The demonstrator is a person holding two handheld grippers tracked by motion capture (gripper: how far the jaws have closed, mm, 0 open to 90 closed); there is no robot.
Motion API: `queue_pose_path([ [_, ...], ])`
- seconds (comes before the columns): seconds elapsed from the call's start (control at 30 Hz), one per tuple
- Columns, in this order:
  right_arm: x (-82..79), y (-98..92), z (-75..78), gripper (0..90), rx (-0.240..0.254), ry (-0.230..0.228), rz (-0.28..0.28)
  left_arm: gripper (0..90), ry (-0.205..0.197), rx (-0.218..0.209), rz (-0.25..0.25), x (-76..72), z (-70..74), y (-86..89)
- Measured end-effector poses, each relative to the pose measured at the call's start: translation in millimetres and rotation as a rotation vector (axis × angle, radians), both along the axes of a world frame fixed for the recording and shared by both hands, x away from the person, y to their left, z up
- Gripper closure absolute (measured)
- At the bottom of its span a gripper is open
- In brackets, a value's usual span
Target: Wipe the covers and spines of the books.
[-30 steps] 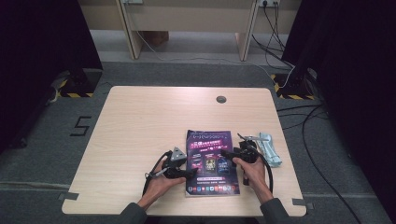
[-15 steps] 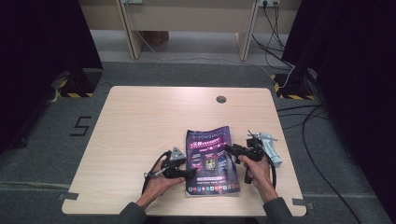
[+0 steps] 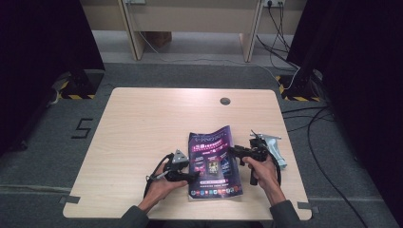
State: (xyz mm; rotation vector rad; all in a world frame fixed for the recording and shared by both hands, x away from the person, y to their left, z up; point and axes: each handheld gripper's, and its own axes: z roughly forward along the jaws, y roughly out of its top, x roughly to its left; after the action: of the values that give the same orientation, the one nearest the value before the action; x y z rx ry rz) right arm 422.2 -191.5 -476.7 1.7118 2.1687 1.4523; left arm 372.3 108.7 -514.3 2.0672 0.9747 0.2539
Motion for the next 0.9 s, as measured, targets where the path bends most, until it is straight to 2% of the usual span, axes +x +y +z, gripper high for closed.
queue_pose_path([
  [0.07,-0.1,-0.3,-1.0,56.7,0.0,0.004,-0.003,35.6,0.001,0.002,-0.001,0.1,0.3,-0.1],
  [0.1,0.1,-1.6,-1.3,57.4,0.031,0.011,0.002,35.7,0.003,0.002,-0.002,0.3,0.3,0.5],
  [0.17,0.1,-2.2,-0.9,58.8,0.039,0.011,-0.002,35.6,0.001,0.001,0.0,0.0,0.1,0.6],
  [0.2,-0.7,-1.5,-0.3,58.9,0.028,0.007,-0.006,35.7,0.0,0.003,0.0,-0.2,0.3,0.3],
  [0.23,-2.4,1.3,0.5,58.9,0.008,0.005,0.012,35.6,0.003,0.004,0.0,0.1,0.6,0.4],
  [0.4,-3.2,1.4,1.0,61.1,-0.016,0.024,0.026,35.6,0.0,0.005,0.002,-0.4,0.5,0.7],
  [0.43,-2.9,3.7,2.4,61.8,-0.029,0.031,0.059,35.5,0.004,0.002,-0.003,0.2,0.2,1.4],
  [0.47,-2.9,3.7,2.4,61.8,-0.029,0.031,0.059,35.5,0.004,0.002,-0.003,0.2,0.2,1.4],
  [0.5,-3.4,9.9,0.4,63.5,-0.036,0.042,0.087,35.5,0.0,0.001,0.0,-0.4,0.1,1.3],
  [0.57,-3.7,14.3,1.6,65.4,-0.078,0.019,0.095,35.6,-0.001,0.009,-0.003,-0.3,0.6,1.4],
  [0.63,-2.6,13.8,4.5,67.6,-0.094,0.014,0.114,35.6,0.003,0.005,-0.003,0.0,0.4,1.7],
  [0.77,-2.2,13.1,3.3,67.8,-0.117,0.012,0.122,35.6,-0.004,0.008,-0.005,-0.5,0.3,1.8],
  [0.83,-0.6,14.4,0.2,67.7,-0.152,0.017,0.12,35.7,-0.004,0.006,-0.003,-0.6,0.3,1.5],
  [0.9,-0.1,14.0,-0.9,68.0,-0.157,0.017,0.123,35.7,-0.01,0.01,0.0,-1.6,0.5,1.1],
])
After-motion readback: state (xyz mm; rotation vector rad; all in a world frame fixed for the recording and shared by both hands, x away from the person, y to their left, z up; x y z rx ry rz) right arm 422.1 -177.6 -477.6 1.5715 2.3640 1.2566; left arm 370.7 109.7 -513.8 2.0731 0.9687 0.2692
